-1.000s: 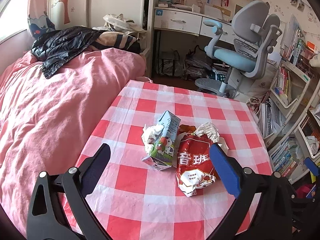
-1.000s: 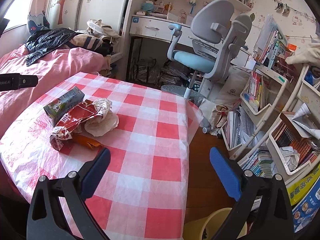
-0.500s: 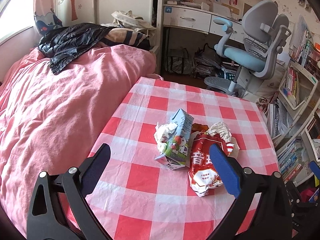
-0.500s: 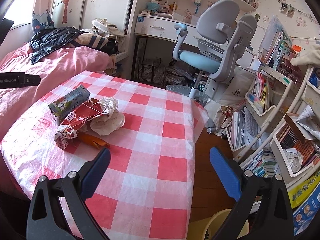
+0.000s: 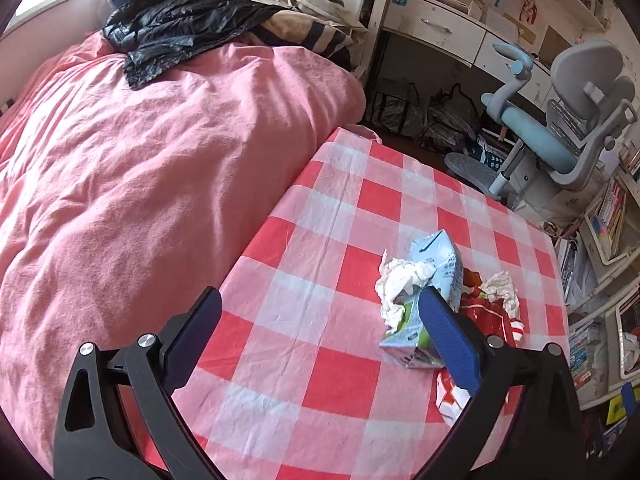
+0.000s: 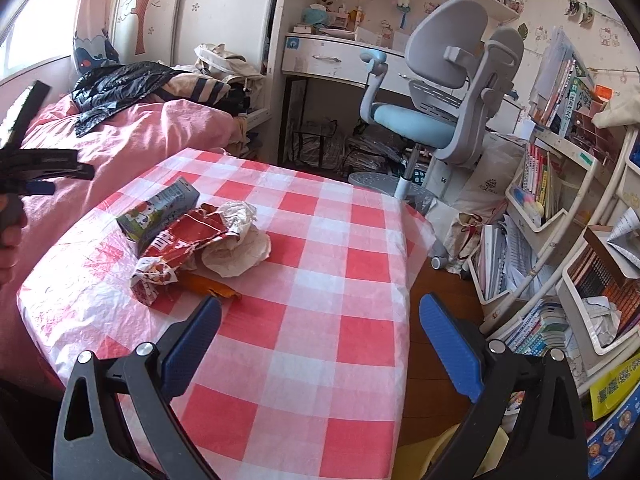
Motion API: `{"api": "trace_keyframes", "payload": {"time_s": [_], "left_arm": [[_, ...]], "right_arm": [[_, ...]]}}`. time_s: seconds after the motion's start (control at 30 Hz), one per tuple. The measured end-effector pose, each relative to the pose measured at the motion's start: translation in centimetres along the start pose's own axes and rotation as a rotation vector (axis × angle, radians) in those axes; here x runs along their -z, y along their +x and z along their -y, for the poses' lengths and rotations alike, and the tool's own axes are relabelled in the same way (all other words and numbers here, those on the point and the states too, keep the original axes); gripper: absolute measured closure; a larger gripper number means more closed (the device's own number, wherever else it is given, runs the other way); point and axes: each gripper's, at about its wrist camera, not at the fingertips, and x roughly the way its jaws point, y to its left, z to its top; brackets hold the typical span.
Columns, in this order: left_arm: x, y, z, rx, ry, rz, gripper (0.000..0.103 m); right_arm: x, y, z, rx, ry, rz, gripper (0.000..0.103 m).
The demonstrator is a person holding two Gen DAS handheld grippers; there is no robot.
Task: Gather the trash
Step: 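Grasp a crumpled white tissue with the left tool while the right tool grasps white paper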
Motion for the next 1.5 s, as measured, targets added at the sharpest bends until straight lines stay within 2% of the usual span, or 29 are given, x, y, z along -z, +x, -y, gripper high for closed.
{"api": "trace_keyframes", "payload": {"time_s": [0.1,0.3,0.37,0.4,0.43,0.47,0.6,0.63,0.73,0.8,0.9,0.97,1.0,1.07,1.1,1.13,1.17,1.2,1.27,1.3,1.4,1.47,1.5], "left_arm": [[-1.0,3.1,0.4,0.044,-0.019,-0.058,0.011],[-1.1,9.0,3.1,0.101,0.031,-0.185,0.019],[-1.0,10.4,3.5,0.137,0.018,-0.226,0.030],[-0.9,10.9,3.6,0.153,0.006,-0.240,0.045],[-0.9,11.4,3.5,0.179,-0.009,-0.260,0.065],[-0.9,11.8,3.5,0.205,-0.017,-0.279,0.075],[-1.9,11.0,3.6,0.247,-0.012,-0.268,0.102],[-2.4,10.4,3.5,0.264,-0.020,-0.254,0.102],[-3.9,7.6,3.7,0.314,-0.021,-0.182,0.102],[-4.5,5.7,4.3,0.328,0.019,-0.133,0.102],[-4.8,5.2,4.4,0.285,0.067,-0.118,0.102],[-4.7,6.8,3.4,0.206,0.060,-0.141,0.102],[-4.6,7.7,2.5,0.162,0.043,-0.154,0.096],[-4.5,9.4,0.6,0.117,0.003,-0.172,0.073],[-4.4,10.0,0.0,0.095,-0.010,-0.172,0.051],[-4.3,10.6,-0.4,0.068,-0.017,-0.166,0.039],[-4.2,11.1,-0.6,0.051,-0.015,-0.163,0.037],[-4.2,11.5,-0.4,0.048,-0.010,-0.165,0.033],[-4.2,12.0,0.4,0.045,0.020,-0.152,0.024],[-4.2,12.1,0.8,0.030,0.040,-0.136,0.021],[-4.6,12.8,1.9,0.018,0.074,-0.115,0.022],[-4.7,13.6,2.0,0.054,0.063,-0.134,0.046],[-4.6,13.8,2.2,0.039,0.070,-0.127,0.060]], "right_arm": [[0.0,0.2,-0.5,-0.042,-0.019,-0.005,0.008],[-0.4,1.6,-1.0,-0.092,-0.037,-0.024,0.008],[-0.8,2.4,-0.6,-0.136,-0.005,-0.029,0.008],[-1.0,2.8,-0.3,-0.165,0.020,-0.032,0.008],[-1.2,3.3,-0.1,-0.199,0.044,-0.033,0.008],[-1.5,4.1,0.2,-0.236,0.065,-0.031,0.008],[-3.8,8.0,0.5,-0.320,0.105,-0.041,0.008],[-4.7,9.3,0.4,-0.340,0.120,-0.039,0.008],[-6.6,13.0,-0.1,-0.413,0.167,-0.050,0.019],[-7.1,15.6,-0.6,-0.430,0.191,-0.086,0.023],[-6.6,18.8,-1.3,-0.487,0.238,-0.166,0.027],[-6.2,19.5,-1.7,-0.497,0.232,-0.188,0.028],[-6.1,19.7,-1.8,-0.507,0.232,-0.196,0.030],[-5.8,19.9,-1.9,-0.535,0.240,-0.205,0.041],[-5.9,19.9,-1.8,-0.548,0.243,-0.210,0.046],[-5.8,20.0,-2.0,-0.569,0.245,-0.217,0.059],[-5.8,20.0,-2.1,-0.589,0.246,-0.223,0.069],[-6.0,20.1,-2.1,-0.599,0.244,-0.227,0.072],[-6.2,20.0,-2.0,-0.615,0.240,-0.220,0.089],[-6.3,19.8,-1.9,-0.626,0.243,-0.217,0.089],[-6.8,18.6,-1.6,-0.652,0.239,-0.181,0.091],[-7.3,17.7,-1.4,-0.656,0.226,-0.152,0.091],[-7.5,17.2,-1.4,-0.652,0.216,-0.132,0.091]]}}
